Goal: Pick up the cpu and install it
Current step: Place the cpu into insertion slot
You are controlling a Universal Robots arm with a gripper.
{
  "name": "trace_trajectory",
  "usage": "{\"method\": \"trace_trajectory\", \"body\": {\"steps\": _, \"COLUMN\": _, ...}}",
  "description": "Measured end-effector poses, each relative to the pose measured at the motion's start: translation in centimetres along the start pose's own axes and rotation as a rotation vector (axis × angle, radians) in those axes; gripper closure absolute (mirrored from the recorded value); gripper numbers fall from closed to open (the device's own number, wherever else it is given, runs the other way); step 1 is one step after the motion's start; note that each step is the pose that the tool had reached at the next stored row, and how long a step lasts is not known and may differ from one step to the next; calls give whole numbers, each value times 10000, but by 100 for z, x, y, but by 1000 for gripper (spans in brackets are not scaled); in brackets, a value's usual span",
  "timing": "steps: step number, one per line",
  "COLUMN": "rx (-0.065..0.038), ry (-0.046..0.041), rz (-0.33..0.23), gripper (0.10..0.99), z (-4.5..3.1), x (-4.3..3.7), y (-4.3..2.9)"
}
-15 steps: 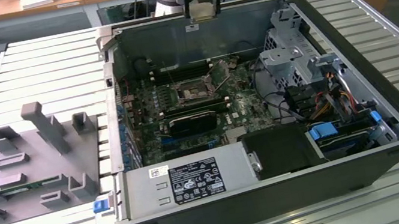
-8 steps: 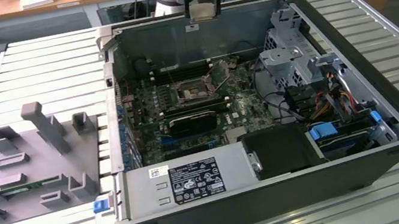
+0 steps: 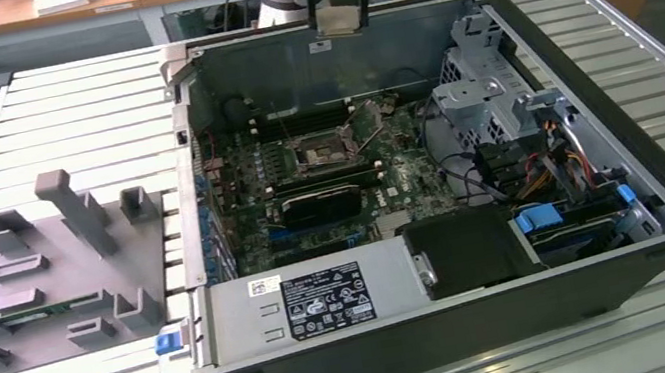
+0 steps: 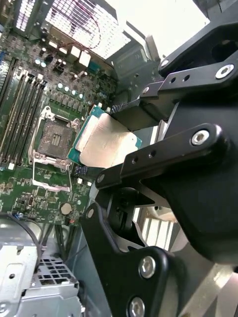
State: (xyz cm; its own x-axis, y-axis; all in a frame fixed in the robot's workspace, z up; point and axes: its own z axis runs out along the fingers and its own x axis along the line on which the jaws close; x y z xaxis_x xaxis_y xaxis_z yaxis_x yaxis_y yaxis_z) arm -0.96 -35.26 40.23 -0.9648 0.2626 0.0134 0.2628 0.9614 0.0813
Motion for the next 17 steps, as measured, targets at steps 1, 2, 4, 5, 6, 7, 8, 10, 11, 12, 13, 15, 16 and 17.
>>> {"method": "trace_trajectory", "body": {"steps": 1, "rx": -1, "ry": -9, "rz": 101, "gripper": 545, "z": 1, "x": 0, "y": 0}}
{"method": "trace_trajectory", "body": {"steps": 2, "rx": -3, "ry": -17, "rz": 207, "gripper": 545, "z": 3, "x": 0, "y": 0}}
{"method": "trace_trajectory", "body": {"steps": 4, "rx": -5, "ry": -33, "rz": 395, "gripper": 545, "z": 5, "x": 0, "y": 0}}
{"method": "trace_trajectory", "body": {"steps": 5, "rx": -6, "ry": -40, "rz": 482, "gripper": 545, "z": 6, "x": 0, "y": 0}}
{"method": "trace_trajectory", "body": {"steps": 6, "rx": -7, "ry": -46, "rz": 568, "gripper": 545, "z": 6, "x": 0, "y": 0}}
{"method": "trace_trajectory", "body": {"steps": 7, "rx": -9, "ry": -54, "rz": 661, "gripper": 545, "z": 7, "x": 0, "y": -1}}
{"method": "trace_trajectory", "body": {"steps": 8, "rx": -11, "ry": -61, "rz": 744, "gripper": 545, "z": 9, "x": 0, "y": -1}}
{"method": "trace_trajectory", "body": {"steps": 10, "rx": -12, "ry": -75, "rz": 912, "gripper": 545, "z": 10, "x": 0, "y": -1}}
{"method": "trace_trajectory", "body": {"steps": 11, "rx": -13, "ry": -81, "rz": 992, "gripper": 545, "z": 10, "x": 0, "y": -1}}
{"method": "trace_trajectory", "body": {"steps": 12, "rx": -15, "ry": -87, "rz": 1065, "gripper": 545, "z": 11, "x": 0, "y": -1}}
{"method": "trace_trajectory", "body": {"steps": 13, "rx": -16, "ry": -94, "rz": 1142, "gripper": 545, "z": 11, "x": 0, "y": -1}}
{"method": "trace_trajectory", "body": {"steps": 15, "rx": -17, "ry": -104, "rz": 1279, "gripper": 545, "z": 12, "x": 0, "y": -1}}
{"method": "trace_trajectory", "body": {"steps": 16, "rx": -18, "ry": -109, "rz": 1336, "gripper": 545, "z": 12, "x": 0, "y": -1}}
{"method": "trace_trajectory", "body": {"steps": 17, "rx": -19, "ry": -114, "rz": 1389, "gripper": 545, "z": 13, "x": 0, "y": -1}}
